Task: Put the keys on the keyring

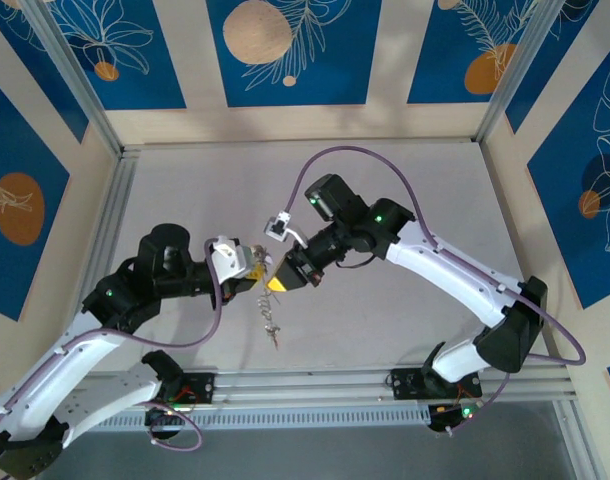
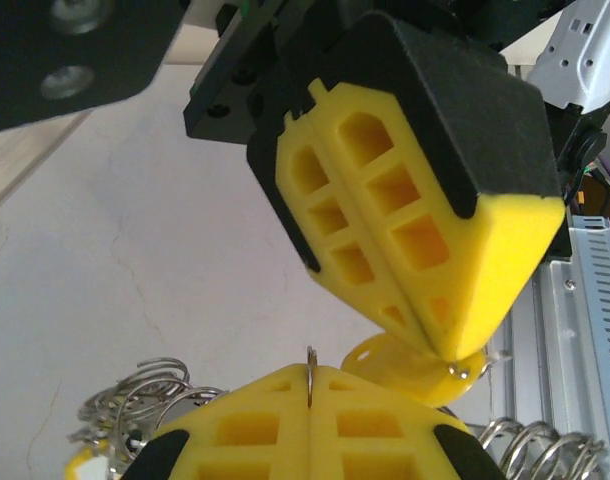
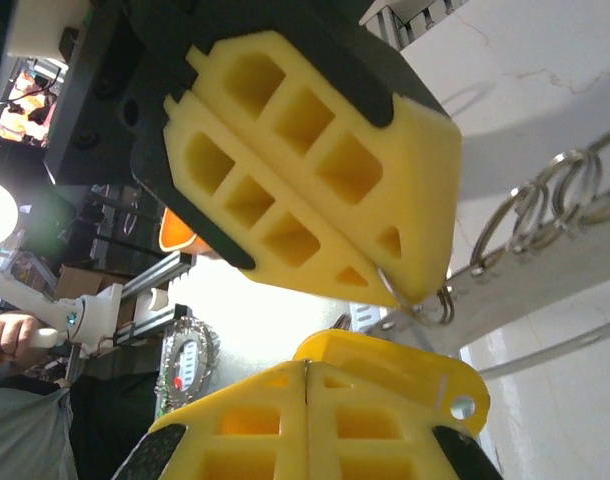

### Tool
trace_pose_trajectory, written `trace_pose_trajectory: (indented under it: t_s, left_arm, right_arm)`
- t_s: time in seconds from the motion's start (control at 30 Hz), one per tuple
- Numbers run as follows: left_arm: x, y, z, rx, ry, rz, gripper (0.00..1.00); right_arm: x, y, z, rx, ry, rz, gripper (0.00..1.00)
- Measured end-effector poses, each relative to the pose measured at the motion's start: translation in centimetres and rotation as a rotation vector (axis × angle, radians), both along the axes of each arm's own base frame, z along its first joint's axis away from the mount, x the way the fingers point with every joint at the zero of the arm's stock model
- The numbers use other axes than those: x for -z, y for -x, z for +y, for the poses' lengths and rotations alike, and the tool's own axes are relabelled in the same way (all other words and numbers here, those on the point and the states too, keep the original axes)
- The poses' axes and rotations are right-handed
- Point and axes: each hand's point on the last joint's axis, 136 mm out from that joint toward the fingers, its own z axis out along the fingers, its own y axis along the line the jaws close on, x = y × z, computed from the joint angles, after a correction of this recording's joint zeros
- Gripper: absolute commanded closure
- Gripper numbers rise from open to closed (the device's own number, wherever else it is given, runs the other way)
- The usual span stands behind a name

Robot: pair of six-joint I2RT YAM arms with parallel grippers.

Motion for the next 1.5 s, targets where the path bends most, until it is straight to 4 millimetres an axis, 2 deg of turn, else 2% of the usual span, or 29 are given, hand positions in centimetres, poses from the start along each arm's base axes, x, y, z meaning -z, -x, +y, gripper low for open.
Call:
trace_pose_trajectory:
  t_s: [0.17, 0.47, 1.03, 1.5]
  left_arm:
    - [0.0, 0.4, -0.2, 0.024, 0.007, 0.010, 1.00]
    - [0.0, 0.5, -0.2, 0.027, 0.006, 0.014, 1.00]
    - [-0.2, 1.1, -0.5, 0.062, 0.021, 0.024, 1.00]
    - [-0.2, 1.2, -0.6, 0.071, 0.024, 0.028, 1.00]
  right_arm:
    - [-0.1, -0.5, 0.5, 0.011, -0.011, 0.000, 1.00]
    - [-0.3, -1.9, 0.3, 0.058, -0.015, 0.020, 1.00]
    - [-1.5, -2.8, -0.1, 0.099, -0.046, 0.000, 1.00]
    - [-1.6, -3.1, -0.2, 0.109, -0.058, -0.002, 1.00]
